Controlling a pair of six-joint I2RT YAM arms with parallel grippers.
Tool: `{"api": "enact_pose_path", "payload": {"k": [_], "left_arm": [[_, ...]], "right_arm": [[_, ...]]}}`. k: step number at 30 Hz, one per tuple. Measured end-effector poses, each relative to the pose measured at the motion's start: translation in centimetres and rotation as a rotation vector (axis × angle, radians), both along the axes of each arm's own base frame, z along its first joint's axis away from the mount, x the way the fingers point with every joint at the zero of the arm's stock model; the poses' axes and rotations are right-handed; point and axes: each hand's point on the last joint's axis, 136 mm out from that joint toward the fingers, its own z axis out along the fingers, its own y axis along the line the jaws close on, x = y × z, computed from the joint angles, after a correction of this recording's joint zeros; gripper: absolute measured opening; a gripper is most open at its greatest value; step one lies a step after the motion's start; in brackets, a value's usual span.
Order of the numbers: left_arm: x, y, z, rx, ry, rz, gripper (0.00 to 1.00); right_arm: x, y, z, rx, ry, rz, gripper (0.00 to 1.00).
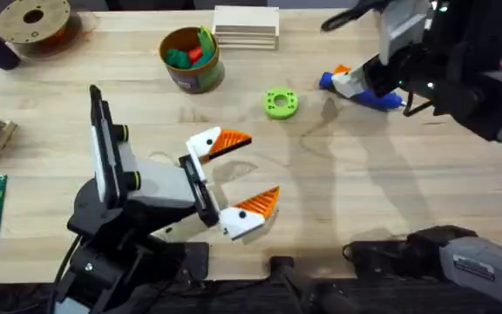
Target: Pick up the gripper from the table and insert it into the empty holder that is missing its gripper. Then pick up a screw, insert it into the mounting hole, and use the screwdriver to tighten it. Finally, clean up the table by picking up the vegetable and placing it into the bucket.
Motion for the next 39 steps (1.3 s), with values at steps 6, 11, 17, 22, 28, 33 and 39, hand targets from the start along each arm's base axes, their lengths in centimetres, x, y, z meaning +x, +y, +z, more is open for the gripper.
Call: {"api": "enact_pose_path", "payload": {"k": [6, 11, 17, 22, 28, 33, 39], "left_arm": [[0.6, 0.3, 0.1, -0.007, 0.020, 0.043, 0.986], [1.6, 1.7, 0.7, -0.001, 0.144, 0.167, 0.987], [3.3, 3.7, 5.1, 0.072, 0.126, 0.330, 0.987], [4.8, 4.4, 4.2, 0.224, 0.242, 0.390, 0.987], [6.4, 5.9, 1.1, 0.497, 0.426, 0.451, 0.987], [8.2, 6.2, -1.4, 0.661, 0.458, 0.441, 0.987], [8.5, 6.8, -5.0, 0.795, 0.549, 0.422, 0.987]], "right_arm": [[-0.7, 2.2, 1.7, 0.074, -0.038, 0.021, 0.989], [-1.2, 4.0, 1.7, 0.080, -0.033, 0.066, 0.989], [-1.4, 5.0, 1.7, 0.083, -0.030, 0.093, 0.988], [-1.5, 4.9, 1.6, 0.084, -0.025, 0.091, 0.989], [-1.8, 4.9, 1.0, 0.078, -0.001, 0.091, 0.990], [-1.8, 4.8, 1.0, 0.077, 0.000, 0.090, 0.990], [-1.8, 4.8, 1.0, 0.078, 0.000, 0.091, 0.990]]}}
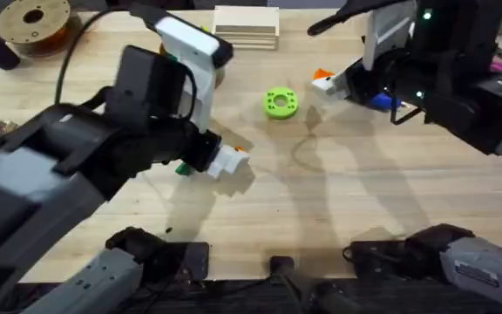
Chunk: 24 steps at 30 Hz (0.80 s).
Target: Pick up the gripper from the table and insert it into the empty holder that is missing its gripper. Then pick up a screw, insert it into the mounting hole, and use the screwdriver to tighten it. Finally, clean up the table by picking up the vegetable and placing it into the bucket.
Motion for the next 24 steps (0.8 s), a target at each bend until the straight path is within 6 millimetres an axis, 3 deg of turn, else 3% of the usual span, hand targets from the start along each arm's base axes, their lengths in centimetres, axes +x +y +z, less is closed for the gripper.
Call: {"api": "enact_pose_path", "payload": {"k": [10, 16, 24], "left_arm": [[0.2, 3.9, -4.4, 0.201, 0.148, 0.098, 0.987], [0.0, 4.8, -6.2, 0.245, 0.226, 0.120, 0.989], [-0.2, 5.0, -6.3, 0.252, 0.233, 0.120, 0.829]], "right_arm": [[-0.2, -0.1, -0.3, -0.004, 0.013, 0.000, 0.990], [-0.2, -0.1, -0.3, -0.004, 0.014, 0.000, 0.990], [-0.2, -0.1, -0.3, -0.004, 0.014, 0.000, 0.990]]}}
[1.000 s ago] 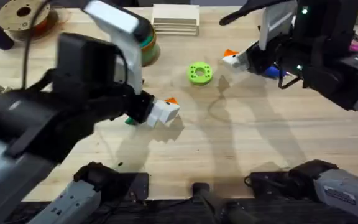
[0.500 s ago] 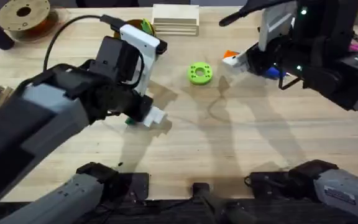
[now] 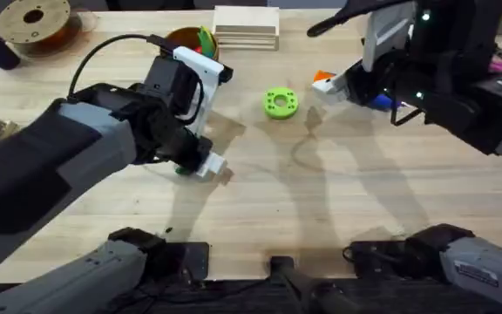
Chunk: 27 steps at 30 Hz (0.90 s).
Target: Pick up the gripper from the table and insert it into the empty holder that is missing its gripper. Then pick up a screw, insert it into the mounting hole, and use the screwdriver to tighten it. Finally, clean up the table by picking up the vegetable and placing it into the bucket.
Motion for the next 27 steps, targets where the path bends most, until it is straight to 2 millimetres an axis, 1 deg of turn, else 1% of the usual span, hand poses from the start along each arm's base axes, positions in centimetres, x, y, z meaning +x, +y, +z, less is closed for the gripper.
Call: {"api": "enact_pose_path", "payload": {"k": [5, 10, 12, 16, 18, 20, 22, 27], "left_arm": [[0.0, 0.0, 0.0, 0.002, -0.001, 0.000, 0.781], [-0.3, 0.4, 0.2, 0.023, 0.017, 0.003, 0.778], [-0.3, 0.7, 0.9, 0.045, 0.019, 0.001, 0.787], [1.4, 0.8, 2.7, 0.065, -0.039, -0.014, 0.815], [1.4, 0.9, 2.9, 0.076, -0.040, -0.022, 0.815], [0.8, 1.2, 2.5, 0.092, -0.003, -0.029, 0.817], [0.1, 1.4, 1.6, 0.112, 0.056, -0.034, 0.818], [-0.3, 1.6, -0.8, 0.145, 0.156, -0.043, 0.818]], "right_arm": [[0.0, 0.0, 0.0, 0.000, 0.000, 0.000, 0.988], [0.0, 0.0, 0.0, 0.000, 0.000, 0.000, 0.988], [0.0, 0.0, 0.0, 0.000, 0.000, 0.000, 0.989], [0.0, 0.0, 0.0, 0.000, 0.000, 0.000, 0.990], [0.0, 0.0, 0.0, 0.000, 0.000, 0.000, 0.989], [0.0, 0.0, 0.0, 0.000, 0.000, 0.000, 0.989], [0.0, 0.0, 0.0, 0.000, 0.000, 0.000, 0.988], [0.0, 0.0, 0.0, 0.000, 0.001, 0.000, 0.989]]}}
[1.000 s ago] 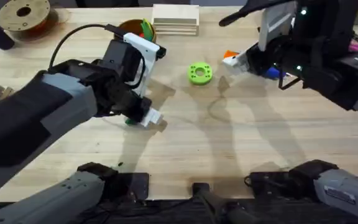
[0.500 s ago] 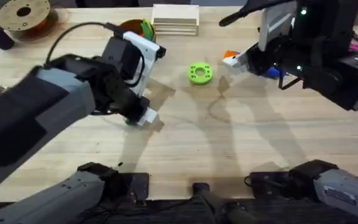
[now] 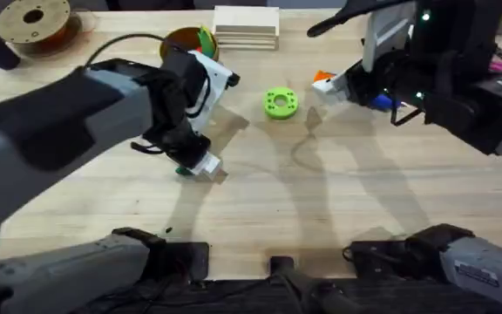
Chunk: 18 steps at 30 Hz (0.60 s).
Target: Pick up the gripper from the table and insert it into the empty holder that is missing its gripper. Then pick up a screw, insert it into the mounting hole, and use the screwdriver to tighten it. Finally, clean up the table by picking up the vegetable and placing it into the bucket.
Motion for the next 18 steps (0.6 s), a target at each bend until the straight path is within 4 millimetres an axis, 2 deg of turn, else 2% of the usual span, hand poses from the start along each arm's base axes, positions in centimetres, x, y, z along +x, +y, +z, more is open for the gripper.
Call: {"api": "enact_pose_path", "payload": {"k": [2, 5, 6, 9, 10, 11, 16, 18], "left_arm": [[0.0, 0.0, -0.7, 0.006, 0.022, 0.000, 0.816], [0.0, -0.3, -0.9, -0.005, 0.033, -0.006, 0.726], [0.0, -0.3, -0.9, -0.007, 0.032, -0.005, 0.637], [0.3, -0.3, -0.9, -0.006, 0.021, -0.008, 0.271], [0.3, -0.3, -0.9, -0.007, 0.021, -0.008, 0.117], [0.5, -0.4, -0.8, -0.009, 0.013, -0.011, 0.038], [-0.3, -0.1, -0.4, 0.007, 0.059, -0.010, 0.020], [-0.7, -0.1, 0.5, 0.009, 0.093, -0.011, 0.020]], "right_arm": [[0.0, 0.0, 0.0, 0.000, 0.000, 0.000, 0.990], [0.0, 0.0, 0.0, 0.000, 0.001, 0.000, 0.989], [0.0, 0.0, -0.1, -0.001, 0.002, 0.000, 0.988], [0.0, 0.0, -0.1, -0.001, 0.003, 0.000, 0.988], [0.0, 0.0, -0.1, -0.001, 0.003, 0.000, 0.988], [0.0, 0.0, -0.1, -0.001, 0.003, 0.000, 0.990], [0.0, 0.0, -0.1, -0.001, 0.003, 0.000, 0.990], [0.0, 0.0, -0.1, -0.001, 0.003, 0.000, 0.990]]}}
